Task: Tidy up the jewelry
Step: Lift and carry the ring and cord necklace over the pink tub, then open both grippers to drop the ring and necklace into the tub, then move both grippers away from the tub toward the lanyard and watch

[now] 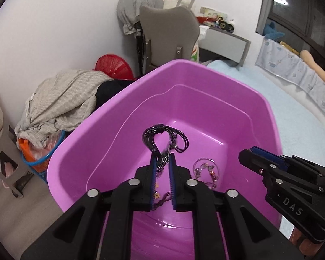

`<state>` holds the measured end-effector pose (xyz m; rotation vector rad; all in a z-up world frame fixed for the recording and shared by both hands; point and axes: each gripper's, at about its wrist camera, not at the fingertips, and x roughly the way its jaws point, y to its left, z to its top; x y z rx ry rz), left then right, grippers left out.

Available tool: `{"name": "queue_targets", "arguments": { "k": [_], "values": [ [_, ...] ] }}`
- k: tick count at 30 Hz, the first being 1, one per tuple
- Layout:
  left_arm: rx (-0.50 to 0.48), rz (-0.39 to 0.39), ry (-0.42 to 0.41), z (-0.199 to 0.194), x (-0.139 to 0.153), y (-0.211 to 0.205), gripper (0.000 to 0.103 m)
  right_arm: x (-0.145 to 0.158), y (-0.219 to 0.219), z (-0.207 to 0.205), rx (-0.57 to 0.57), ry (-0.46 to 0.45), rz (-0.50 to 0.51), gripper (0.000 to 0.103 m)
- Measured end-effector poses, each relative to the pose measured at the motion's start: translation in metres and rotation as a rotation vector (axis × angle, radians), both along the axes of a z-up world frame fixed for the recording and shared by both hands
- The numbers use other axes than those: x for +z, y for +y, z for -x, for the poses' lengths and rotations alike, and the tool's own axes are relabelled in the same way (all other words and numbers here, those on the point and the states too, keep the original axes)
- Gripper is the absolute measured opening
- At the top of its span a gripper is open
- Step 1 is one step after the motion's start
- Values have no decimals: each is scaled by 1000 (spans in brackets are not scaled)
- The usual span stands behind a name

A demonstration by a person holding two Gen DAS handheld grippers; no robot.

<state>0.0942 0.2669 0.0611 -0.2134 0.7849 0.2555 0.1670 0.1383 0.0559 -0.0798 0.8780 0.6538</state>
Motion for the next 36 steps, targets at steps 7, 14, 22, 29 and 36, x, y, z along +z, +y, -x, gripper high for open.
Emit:
{"name": "queue_targets", "arguments": {
  "k": [7, 14, 22, 29, 36],
  "values": [
    [62, -20, -27, 8, 1, 4, 77, 2, -6, 3, -14, -67, 8, 51],
    [75, -10, -13, 12, -3, 6, 81, 2, -16, 11, -29, -71, -25, 51],
    [83, -26, -7, 17, -3, 4, 81, 3, -17, 17, -23, -70, -37, 51],
    [86, -31, -6, 19, -2, 3, 81, 3, -20, 18, -25, -64, -45, 51],
    [84, -32, -7, 20, -1, 2, 81, 6, -25, 24, -26, -66, -62, 55]
  ]
}}
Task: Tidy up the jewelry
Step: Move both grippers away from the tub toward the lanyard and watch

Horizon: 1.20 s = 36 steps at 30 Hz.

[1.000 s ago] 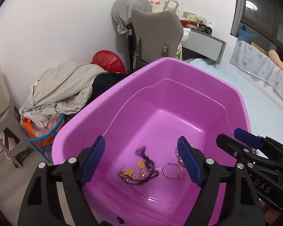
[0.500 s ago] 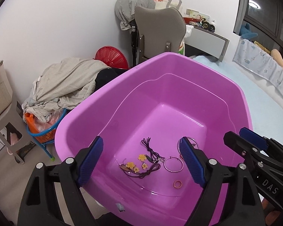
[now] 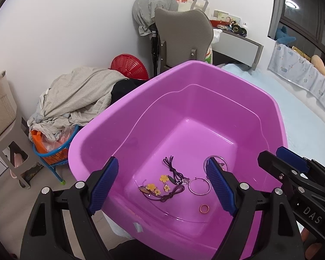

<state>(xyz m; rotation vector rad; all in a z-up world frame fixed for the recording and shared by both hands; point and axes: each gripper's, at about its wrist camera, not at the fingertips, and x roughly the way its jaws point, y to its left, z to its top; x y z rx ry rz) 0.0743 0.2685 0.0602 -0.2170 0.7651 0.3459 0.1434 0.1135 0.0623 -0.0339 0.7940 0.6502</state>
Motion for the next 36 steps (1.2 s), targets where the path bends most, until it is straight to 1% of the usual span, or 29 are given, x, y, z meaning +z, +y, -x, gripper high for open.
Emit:
{"name": "queue_targets", "arguments": {
  "k": [8, 11, 19, 31, 36],
  "values": [
    [-9, -11, -13, 13, 9, -8, 81, 9, -9, 11, 1, -21, -25, 55],
    [-14, -16, -20, 16, 12, -13, 81, 11, -13, 19, -5, -32, -28, 58],
    [-41, -32, -34, 23, 20, -31, 82, 14, -34, 37, -33, -36, -58, 61],
    [-115, -46, -63, 35, 33, -68, 85, 12, -90, 66, -126, -29, -96, 63],
    [-155, -45, -70, 38, 36, -88, 87, 12, -120, 81, -179, -45, -99, 66]
  ]
}}
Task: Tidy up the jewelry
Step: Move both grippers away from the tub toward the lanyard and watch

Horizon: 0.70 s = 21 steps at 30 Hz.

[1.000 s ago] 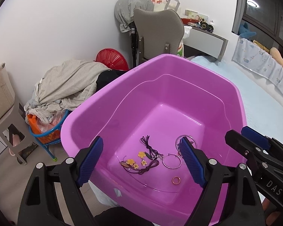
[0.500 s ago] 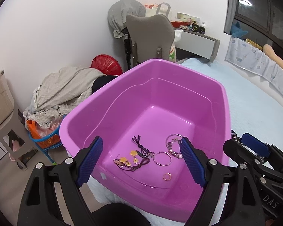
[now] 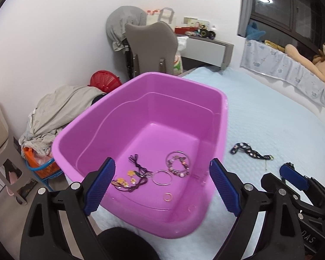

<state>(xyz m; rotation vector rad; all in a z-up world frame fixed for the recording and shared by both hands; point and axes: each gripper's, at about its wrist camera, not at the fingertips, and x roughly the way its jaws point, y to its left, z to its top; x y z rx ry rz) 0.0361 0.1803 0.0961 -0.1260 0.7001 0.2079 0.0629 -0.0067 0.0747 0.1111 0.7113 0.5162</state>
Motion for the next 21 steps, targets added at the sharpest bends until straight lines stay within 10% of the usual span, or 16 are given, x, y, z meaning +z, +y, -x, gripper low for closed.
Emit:
{"name": "queue_targets", "arguments": {
  "k": [21],
  "values": [
    [-207, -31, 59, 0, -21, -108, 90, -37, -117, 45, -208, 71, -14, 71]
  ]
}}
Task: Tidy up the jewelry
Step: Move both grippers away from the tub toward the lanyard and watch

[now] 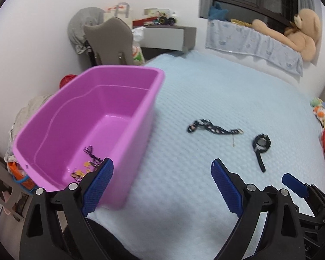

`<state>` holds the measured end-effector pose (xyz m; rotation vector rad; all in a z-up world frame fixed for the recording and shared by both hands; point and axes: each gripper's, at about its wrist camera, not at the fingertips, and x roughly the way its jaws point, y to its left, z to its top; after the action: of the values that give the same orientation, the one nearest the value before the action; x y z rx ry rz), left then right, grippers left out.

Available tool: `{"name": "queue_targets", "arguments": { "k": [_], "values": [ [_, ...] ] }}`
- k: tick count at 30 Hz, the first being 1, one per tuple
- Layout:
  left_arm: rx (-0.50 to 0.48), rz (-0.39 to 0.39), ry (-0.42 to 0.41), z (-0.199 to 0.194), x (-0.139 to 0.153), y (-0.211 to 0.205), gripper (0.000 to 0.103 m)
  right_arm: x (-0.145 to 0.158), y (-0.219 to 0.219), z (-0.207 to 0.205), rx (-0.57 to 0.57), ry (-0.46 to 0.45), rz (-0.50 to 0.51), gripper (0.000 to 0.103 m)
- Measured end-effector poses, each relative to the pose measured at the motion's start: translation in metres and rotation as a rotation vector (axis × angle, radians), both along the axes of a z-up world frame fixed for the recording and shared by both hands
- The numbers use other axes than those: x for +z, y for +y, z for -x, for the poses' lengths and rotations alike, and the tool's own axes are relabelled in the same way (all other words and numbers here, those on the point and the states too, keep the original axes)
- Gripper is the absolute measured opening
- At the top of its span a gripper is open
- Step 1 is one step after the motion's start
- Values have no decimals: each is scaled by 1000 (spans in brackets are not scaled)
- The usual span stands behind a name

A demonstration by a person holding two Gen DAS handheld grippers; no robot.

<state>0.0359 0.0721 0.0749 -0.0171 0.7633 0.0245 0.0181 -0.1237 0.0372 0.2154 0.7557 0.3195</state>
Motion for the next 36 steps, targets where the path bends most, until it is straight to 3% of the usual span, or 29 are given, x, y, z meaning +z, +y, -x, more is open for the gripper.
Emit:
{"name": "queue_targets", "arguments": {
  "k": [16, 36],
  "values": [
    [-141, -36, 99, -9, -35, -82, 90, -32, -79, 19, -158, 53, -23, 70],
    [-132, -39, 204, -67, -95, -94, 96, -89, -115, -25, -246, 168, 8, 76]
  ]
}}
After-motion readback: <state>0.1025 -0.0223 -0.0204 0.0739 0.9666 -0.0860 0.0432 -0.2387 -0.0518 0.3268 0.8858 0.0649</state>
